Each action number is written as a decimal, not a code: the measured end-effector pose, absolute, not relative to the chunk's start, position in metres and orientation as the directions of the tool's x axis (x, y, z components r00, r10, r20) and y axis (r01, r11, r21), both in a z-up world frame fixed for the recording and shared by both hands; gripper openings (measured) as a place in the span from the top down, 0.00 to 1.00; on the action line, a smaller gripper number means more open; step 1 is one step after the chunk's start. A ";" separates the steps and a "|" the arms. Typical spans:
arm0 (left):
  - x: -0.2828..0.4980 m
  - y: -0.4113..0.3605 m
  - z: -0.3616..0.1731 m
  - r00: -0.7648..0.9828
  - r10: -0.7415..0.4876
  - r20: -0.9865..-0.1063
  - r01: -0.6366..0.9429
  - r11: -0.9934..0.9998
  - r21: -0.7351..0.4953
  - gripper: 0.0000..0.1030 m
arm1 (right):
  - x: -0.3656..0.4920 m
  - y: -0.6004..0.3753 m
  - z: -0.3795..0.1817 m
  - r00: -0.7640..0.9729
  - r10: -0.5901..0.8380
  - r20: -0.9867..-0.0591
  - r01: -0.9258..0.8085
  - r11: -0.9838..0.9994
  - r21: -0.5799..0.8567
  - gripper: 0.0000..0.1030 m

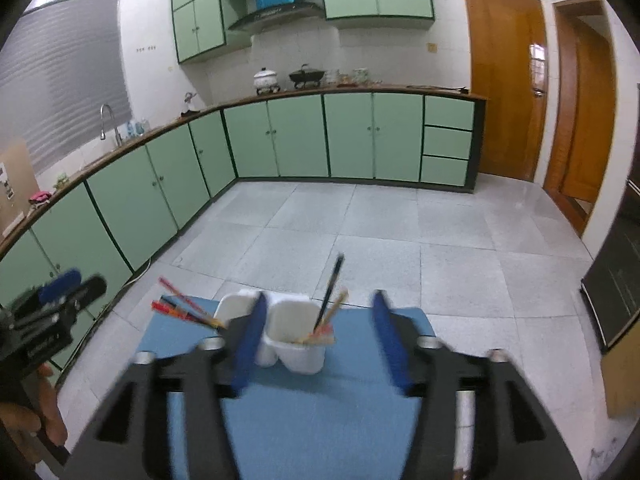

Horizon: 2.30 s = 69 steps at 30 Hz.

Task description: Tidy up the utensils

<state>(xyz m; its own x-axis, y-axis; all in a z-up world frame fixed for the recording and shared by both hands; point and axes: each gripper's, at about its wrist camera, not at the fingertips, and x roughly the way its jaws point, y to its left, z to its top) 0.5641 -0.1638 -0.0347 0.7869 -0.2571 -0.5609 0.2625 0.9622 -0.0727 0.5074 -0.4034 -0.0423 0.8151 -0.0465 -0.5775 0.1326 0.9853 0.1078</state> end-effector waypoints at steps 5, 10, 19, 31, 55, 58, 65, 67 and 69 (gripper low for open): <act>0.488 -0.130 -0.052 0.797 -0.238 -0.555 0.267 0.963 -0.030 0.12 | 0.439 -0.385 -0.054 0.849 -0.074 -0.523 0.115 0.992 0.047 0.14; 0.401 -0.094 -0.055 0.832 -0.238 -0.501 0.254 0.966 -0.038 0.07 | 0.368 -0.358 -0.070 0.876 -0.067 -0.478 0.091 0.995 0.028 0.06; 0.298 -0.072 -0.064 0.868 -0.199 -0.455 0.214 0.977 -0.021 0.06 | 0.280 -0.317 -0.092 0.886 -0.063 -0.459 0.080 0.997 0.018 0.06; 0.168 -0.036 -0.082 0.881 -0.108 -0.460 0.112 0.994 -0.018 0.05 | 0.164 -0.273 -0.113 0.887 -0.082 -0.454 0.108 0.994 0.031 0.06; -0.024 -0.002 -0.024 0.915 0.010 -0.404 -0.018 1.000 -0.017 0.05 | -0.008 -0.224 -0.049 0.946 -0.124 -0.300 0.131 0.991 0.002 0.06; -0.035 -0.007 -0.019 0.919 0.019 -0.393 -0.022 1.000 -0.003 0.05 | -0.019 -0.225 -0.047 0.951 -0.134 -0.278 0.140 0.990 0.003 0.06; -0.047 -0.010 -0.009 0.933 0.034 -0.358 -0.044 0.999 -0.018 0.05 | -0.039 -0.233 -0.045 0.959 -0.141 -0.246 0.153 0.988 0.031 0.06; -0.046 -0.012 -0.008 0.933 0.049 -0.356 -0.056 0.998 -0.009 0.05 | -0.039 -0.235 -0.045 0.960 -0.137 -0.243 0.150 0.988 0.036 0.06; -0.051 -0.012 -0.008 0.935 0.061 -0.350 -0.068 0.998 -0.005 0.05 | -0.040 -0.236 -0.046 0.961 -0.133 -0.241 0.146 0.988 0.039 0.06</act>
<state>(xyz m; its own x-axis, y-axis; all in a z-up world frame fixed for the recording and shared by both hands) -0.0513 -0.0125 -0.0083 0.9347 0.0614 -0.3502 -0.0675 0.9977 -0.0052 -0.0397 -0.2359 -0.0456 0.9614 -0.1327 -0.2411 0.1462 0.9885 0.0389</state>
